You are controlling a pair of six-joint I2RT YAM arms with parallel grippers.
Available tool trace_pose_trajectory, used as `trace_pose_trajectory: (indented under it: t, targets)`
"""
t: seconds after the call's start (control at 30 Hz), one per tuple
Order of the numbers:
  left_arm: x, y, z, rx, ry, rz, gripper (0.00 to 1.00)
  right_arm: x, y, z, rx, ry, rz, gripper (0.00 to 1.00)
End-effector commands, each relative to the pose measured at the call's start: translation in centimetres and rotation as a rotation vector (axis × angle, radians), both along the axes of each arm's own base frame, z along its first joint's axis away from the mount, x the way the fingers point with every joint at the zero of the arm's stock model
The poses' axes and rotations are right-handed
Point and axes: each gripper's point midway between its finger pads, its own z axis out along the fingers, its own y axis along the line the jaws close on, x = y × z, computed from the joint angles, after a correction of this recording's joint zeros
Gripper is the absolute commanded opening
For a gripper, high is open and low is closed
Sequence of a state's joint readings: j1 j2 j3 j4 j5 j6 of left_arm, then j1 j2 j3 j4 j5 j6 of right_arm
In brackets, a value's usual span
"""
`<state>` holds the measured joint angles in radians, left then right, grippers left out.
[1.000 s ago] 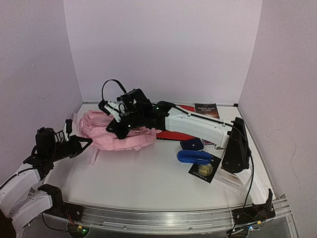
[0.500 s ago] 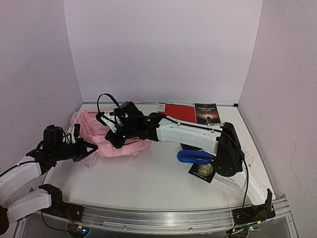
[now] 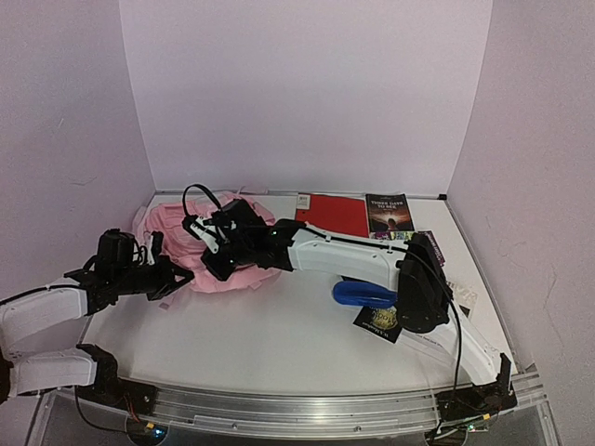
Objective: Pack the student bag
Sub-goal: Unzip the student bag at the center of the board, then adjust the student bag at the center of the board.
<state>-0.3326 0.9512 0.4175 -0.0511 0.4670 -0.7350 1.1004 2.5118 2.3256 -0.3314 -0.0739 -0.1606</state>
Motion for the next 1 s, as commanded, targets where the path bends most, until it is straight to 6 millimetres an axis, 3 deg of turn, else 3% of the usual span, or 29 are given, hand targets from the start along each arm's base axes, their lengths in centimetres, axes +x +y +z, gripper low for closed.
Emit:
trace_pose_trajectory:
  t: [0.0,0.13,0.27,0.37,0.47,0.53,0.67,0.83,0.97]
  targets:
    - [-0.5,-3.5,5.4,-0.184,-0.138,-0.144,0.01,3.2,0.5,3.1,0.118,-0.105,-0.082,0.00]
    - [0.8,-4.0,3.0,-0.151,-0.064,-0.092,0.01,3.0,1.2,3.1,0.155,-0.062,-0.079,0.00]
    - [1.5,-5.3,1.9,-0.146,-0.029,-0.094,0.02,2.4,1.4,1.9,0.146,-0.032,-0.058,0.00]
    - [1.7,-5.0,1.7,-0.105,-0.035,-0.081,0.09,2.1,0.7,0.8,0.120,-0.004,-0.020,0.00]
    - [1.4,-3.7,1.9,-0.040,-0.056,-0.041,0.22,2.4,-0.3,0.8,0.121,0.036,0.008,0.01]
    - [1.3,-2.8,2.4,0.008,-0.076,-0.016,0.32,2.8,-1.0,0.9,0.121,0.047,0.015,0.14]
    - [1.4,-0.7,2.9,0.126,-0.077,0.056,0.50,3.0,-2.2,2.7,0.141,0.070,0.032,0.50]
    - [3.2,2.3,3.8,0.293,-0.057,0.187,0.71,1.6,-4.1,4.6,0.143,0.112,0.026,0.70]
    - [6.5,4.4,3.6,0.403,-0.044,0.262,0.75,0.1,-6.0,3.5,0.116,0.191,0.005,0.73]
